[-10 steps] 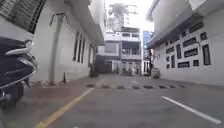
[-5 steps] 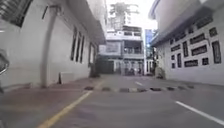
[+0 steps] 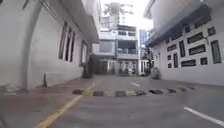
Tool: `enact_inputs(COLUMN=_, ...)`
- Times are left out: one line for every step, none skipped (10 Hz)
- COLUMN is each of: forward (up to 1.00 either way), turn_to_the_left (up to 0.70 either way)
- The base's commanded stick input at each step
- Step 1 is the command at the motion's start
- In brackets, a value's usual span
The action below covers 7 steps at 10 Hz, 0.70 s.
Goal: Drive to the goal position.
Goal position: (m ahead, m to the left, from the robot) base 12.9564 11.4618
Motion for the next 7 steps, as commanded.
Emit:
enact_inputs(forward=1.00, turn_to_the_left=0.00)
enact_inputs(forward=1.00, turn_to_the_left=0.00)
enact_inputs(forward=1.00, turn_to_the_left=0.00)
enact_inputs(forward=1.00, turn_to_the_left=0.00)
enact_inputs(forward=1.00, turn_to_the_left=0.00)
enact_inputs(forward=1.00, turn_to_the_left=0.00)
enact_inputs(forward=1.00, turn_to_the_left=0.00)
